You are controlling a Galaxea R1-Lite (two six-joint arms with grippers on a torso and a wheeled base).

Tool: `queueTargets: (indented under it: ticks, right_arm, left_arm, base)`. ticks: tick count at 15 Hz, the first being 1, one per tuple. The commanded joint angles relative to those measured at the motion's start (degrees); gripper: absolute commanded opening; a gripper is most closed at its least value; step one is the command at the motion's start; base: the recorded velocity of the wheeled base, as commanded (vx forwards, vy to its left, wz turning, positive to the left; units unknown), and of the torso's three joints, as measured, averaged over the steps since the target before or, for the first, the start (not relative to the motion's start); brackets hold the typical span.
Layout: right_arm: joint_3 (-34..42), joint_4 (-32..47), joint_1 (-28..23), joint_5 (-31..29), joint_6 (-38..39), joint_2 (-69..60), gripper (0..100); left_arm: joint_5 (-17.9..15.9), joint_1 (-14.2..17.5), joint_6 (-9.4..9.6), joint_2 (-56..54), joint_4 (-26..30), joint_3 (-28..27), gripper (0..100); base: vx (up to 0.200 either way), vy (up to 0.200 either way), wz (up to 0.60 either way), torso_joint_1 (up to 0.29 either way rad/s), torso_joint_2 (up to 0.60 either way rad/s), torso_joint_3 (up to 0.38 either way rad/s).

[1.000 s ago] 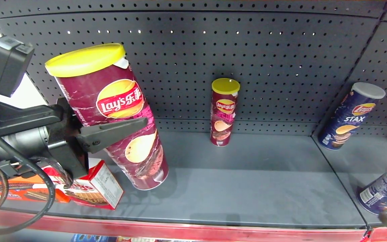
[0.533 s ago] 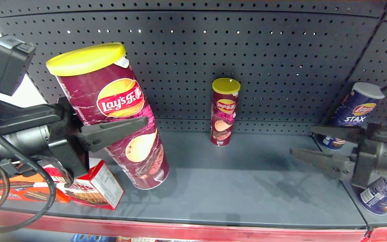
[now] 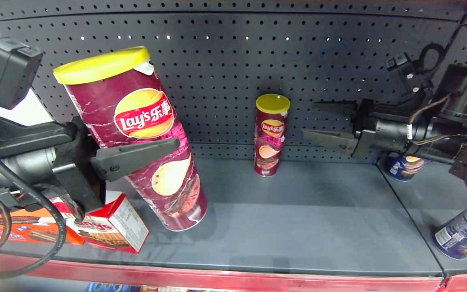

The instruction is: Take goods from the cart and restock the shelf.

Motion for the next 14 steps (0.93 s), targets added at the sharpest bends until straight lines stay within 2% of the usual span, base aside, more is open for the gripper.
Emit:
queueTargets:
  ticks: [1,14]
  right_arm:
    - [-1.8,-2.3,-1.0,2.1,-0.1,6.7,100]
    - [-13.4,-3.1,-1.0,2.3,-0.2,23.4,100]
  left_arm:
    - [-0.1,0.0,-0.09,0.2,0.1,-0.4,0]
    - [-1.2,0.6,-0.09,1.2,0.0,-1.1,0]
  base:
    - [0.000,0.000,0.00,0.000,0.00,0.000]
    - [0.000,0.000,0.00,0.000,0.00,0.000]
